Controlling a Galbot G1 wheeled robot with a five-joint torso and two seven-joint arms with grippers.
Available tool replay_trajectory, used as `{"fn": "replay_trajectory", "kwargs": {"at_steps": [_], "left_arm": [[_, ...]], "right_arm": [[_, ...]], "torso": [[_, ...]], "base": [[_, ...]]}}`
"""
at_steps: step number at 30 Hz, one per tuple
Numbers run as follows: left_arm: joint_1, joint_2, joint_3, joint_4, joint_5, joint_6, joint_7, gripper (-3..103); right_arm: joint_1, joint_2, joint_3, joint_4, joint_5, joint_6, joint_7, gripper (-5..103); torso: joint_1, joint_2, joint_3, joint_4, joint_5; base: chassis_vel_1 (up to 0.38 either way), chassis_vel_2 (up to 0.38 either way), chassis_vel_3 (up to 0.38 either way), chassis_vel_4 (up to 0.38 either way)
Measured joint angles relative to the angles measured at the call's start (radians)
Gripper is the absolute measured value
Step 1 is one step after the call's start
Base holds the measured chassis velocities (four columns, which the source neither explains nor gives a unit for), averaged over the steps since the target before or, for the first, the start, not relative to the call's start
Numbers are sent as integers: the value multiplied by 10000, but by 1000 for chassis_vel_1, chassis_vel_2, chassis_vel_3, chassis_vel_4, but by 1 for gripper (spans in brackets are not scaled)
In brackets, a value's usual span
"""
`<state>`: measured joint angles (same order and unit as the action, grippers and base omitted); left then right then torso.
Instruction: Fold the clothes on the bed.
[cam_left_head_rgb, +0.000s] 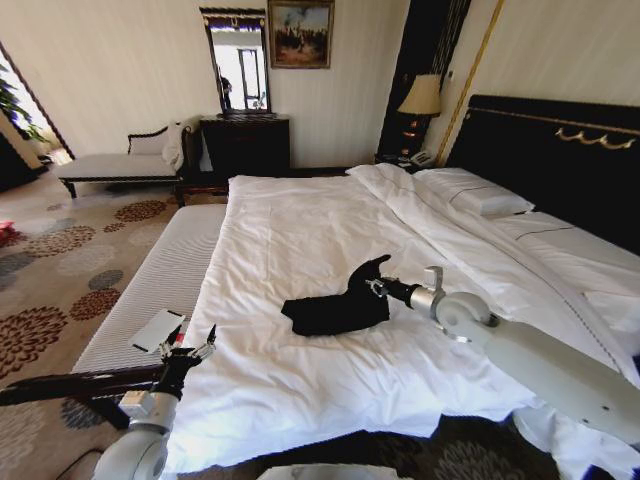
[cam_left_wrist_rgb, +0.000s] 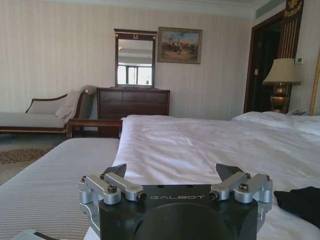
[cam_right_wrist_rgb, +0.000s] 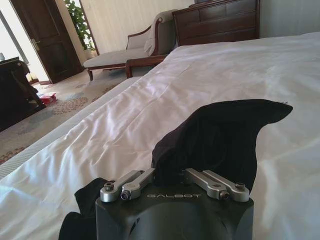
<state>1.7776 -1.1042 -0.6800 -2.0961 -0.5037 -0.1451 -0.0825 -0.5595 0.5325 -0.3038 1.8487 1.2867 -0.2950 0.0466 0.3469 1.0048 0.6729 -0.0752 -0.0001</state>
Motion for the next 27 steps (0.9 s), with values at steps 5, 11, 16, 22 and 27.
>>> {"fn": "replay_trajectory", "kwargs": {"at_steps": [5,11,16,22,27], "left_arm": [[-1,0,0,0,0,0,0,100],[0,0,0,0,0,0,0,100],[0,0,0,0,0,0,0,100],[0,0,0,0,0,-1,0,100],[0,0,0,1,0,0,0,100]], "right_arm": [[576,531,-818,-101,-341,21,110,7],[900,1033,-1497,-516,-1172,81,72,7],[996,1410,-1903,-753,-1556,108,71,7],[1268,1757,-2413,-718,-1830,111,124,7],[1169,1923,-2602,-698,-2259,112,121,3]], "torso": [[0,0,0,1,-1],[0,1,0,-1,0],[0,0,0,-2,1],[0,0,0,0,0],[0,0,0,0,1]], "base": [[0,0,0,0],[0,0,0,0],[0,0,0,0],[0,0,0,0],[0,0,0,0]]}}
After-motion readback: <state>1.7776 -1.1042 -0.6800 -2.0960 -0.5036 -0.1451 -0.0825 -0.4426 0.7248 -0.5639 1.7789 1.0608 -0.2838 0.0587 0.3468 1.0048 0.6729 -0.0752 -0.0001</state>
